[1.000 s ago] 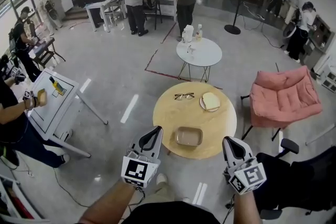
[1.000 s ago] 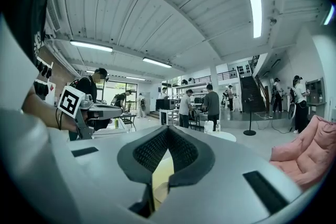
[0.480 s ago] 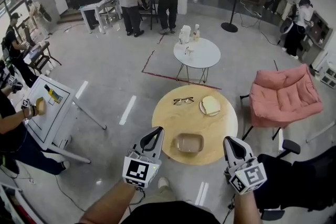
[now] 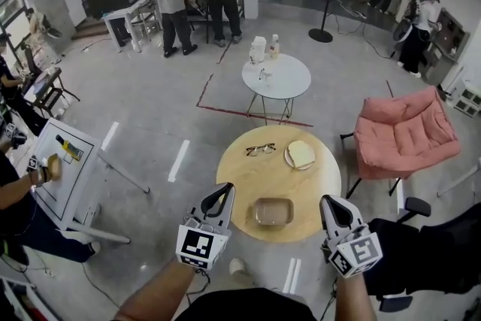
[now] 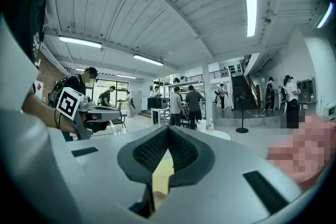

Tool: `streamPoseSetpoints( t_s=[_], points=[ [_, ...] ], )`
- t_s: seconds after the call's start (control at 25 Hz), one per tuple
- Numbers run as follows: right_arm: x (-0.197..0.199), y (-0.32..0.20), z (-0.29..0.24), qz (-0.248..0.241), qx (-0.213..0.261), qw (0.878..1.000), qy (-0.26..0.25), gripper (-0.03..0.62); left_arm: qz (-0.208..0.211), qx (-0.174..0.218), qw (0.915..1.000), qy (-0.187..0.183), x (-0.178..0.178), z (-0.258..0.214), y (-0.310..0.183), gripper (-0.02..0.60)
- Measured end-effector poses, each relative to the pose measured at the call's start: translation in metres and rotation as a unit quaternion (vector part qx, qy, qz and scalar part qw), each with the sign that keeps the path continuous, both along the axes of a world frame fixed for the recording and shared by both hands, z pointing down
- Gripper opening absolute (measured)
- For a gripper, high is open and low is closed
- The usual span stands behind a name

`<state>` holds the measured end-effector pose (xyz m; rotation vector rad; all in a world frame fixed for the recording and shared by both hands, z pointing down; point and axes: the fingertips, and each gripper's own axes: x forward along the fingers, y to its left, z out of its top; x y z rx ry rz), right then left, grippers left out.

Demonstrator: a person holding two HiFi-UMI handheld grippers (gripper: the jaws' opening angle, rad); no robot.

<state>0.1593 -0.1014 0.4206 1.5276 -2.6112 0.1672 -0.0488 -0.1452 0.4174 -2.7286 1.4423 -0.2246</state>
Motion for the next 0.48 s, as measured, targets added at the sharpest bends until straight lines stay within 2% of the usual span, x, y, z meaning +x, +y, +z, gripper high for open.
streamPoseSetpoints(
  t_s=[0.24,0.48],
  points=[
    [-0.01,-0.012,-0.002,0.019,0.0,1.0,0.006,0.015,0.024,-0.001,0.9997,-0.003,-0.005,0.002,-0.019,0.017],
    [-0.022,-0.022,-0.012,0.034,0.009,0.999,0.018,0.015,0.042,0.007,0.999,0.01,-0.013,-0.003,-0.037,0.017]
  ],
)
